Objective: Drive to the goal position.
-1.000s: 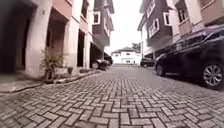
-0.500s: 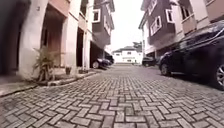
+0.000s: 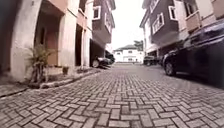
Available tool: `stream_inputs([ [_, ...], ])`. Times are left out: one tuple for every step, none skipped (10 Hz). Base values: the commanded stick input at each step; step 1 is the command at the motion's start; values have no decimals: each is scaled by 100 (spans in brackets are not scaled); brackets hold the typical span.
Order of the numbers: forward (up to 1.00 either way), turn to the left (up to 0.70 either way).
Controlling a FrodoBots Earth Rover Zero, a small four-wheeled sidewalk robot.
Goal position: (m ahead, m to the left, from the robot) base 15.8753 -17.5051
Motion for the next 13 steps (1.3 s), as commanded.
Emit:
stream_inputs([
  [69,3],
  [69,3],
  [69,2],
  [69,-5],
  [69,-21],
  [69,3],
  [69,3],
  [69,3],
  [69,3],
  [69,3],
  [69,3],
  [69,3],
  [69,3],
])
